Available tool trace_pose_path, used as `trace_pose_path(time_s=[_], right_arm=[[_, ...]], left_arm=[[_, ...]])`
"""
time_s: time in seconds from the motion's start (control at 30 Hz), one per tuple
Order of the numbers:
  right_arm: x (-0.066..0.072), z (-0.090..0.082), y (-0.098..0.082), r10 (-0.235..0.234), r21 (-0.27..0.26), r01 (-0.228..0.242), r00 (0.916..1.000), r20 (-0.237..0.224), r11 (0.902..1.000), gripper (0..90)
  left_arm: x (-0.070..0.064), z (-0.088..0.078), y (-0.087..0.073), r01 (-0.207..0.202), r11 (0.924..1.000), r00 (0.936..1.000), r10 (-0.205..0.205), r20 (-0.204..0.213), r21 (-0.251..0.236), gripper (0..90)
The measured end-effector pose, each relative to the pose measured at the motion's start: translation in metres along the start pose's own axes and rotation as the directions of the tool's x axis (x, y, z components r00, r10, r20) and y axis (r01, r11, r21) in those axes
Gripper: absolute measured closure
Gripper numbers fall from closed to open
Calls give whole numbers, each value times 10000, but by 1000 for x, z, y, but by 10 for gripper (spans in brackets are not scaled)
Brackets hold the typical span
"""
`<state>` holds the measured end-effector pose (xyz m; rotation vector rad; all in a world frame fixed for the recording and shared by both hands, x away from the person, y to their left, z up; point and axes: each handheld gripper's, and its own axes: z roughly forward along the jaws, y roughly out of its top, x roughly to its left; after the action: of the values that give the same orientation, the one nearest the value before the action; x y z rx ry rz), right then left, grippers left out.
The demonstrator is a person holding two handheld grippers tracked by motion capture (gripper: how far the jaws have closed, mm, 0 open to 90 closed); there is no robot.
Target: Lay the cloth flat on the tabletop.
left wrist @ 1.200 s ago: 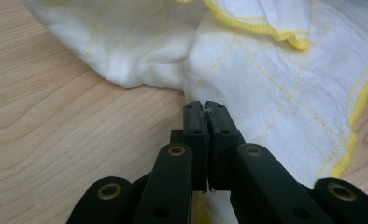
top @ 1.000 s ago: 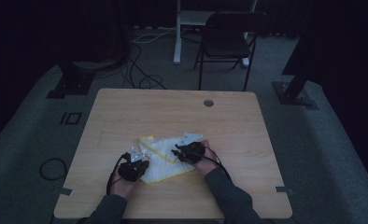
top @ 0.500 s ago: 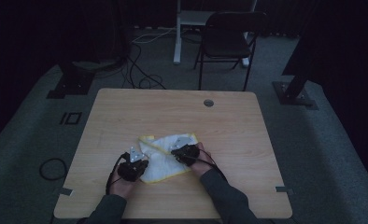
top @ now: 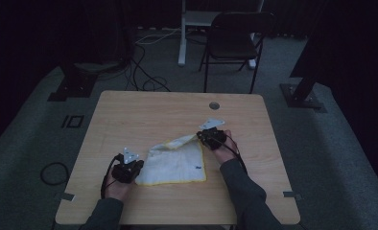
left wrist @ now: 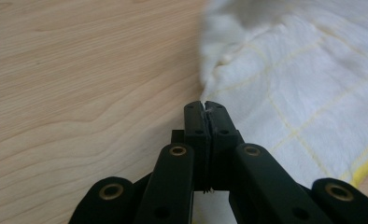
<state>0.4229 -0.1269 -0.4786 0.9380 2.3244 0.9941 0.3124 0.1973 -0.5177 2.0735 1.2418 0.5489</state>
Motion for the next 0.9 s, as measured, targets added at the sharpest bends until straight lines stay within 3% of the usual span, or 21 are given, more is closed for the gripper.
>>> trace_pose_path(time_s=[0.17, 0.3, 0.43, 0.53, 0.6, 0.73, 0.9], right_arm=[[-21, -4, -5, 727, 76, -730, 9967, 371, 9973, 890], [-30, -5, -11, 995, 246, -1017, 9921, 759, 9945, 890], [-36, -4, -15, 1269, 432, -1324, 9855, 1124, 9903, 890], [-37, -3, -16, 1296, 552, -1381, 9823, 1354, 9889, 884], [-36, -3, -16, 1154, 603, -1225, 9872, 1098, 9906, 839], [-29, -8, -14, 894, 406, -939, 9907, 1024, 9947, 742], [-16, -16, -12, 509, 216, -528, 9954, 812, 9984, 701]], left_arm=[[0, -2, 0, -1, 10000, 10000, 1, -46, -98, 897], [-6, -3, 2, -168, 9997, 9999, 169, 24, -173, 897], [-15, -2, 1, -361, 9992, 9983, 367, 445, -145, 896], [-26, 3, 0, -648, 9979, 9946, 650, 805, -52, 882], [-28, 6, 0, -637, 9980, 9942, 640, 860, -58, 808], [-23, 2, 6, -433, 9974, 9957, 478, 791, -576, 728], [-13, 1, 17, -271, 9958, 9983, 314, 485, -874, 723]])
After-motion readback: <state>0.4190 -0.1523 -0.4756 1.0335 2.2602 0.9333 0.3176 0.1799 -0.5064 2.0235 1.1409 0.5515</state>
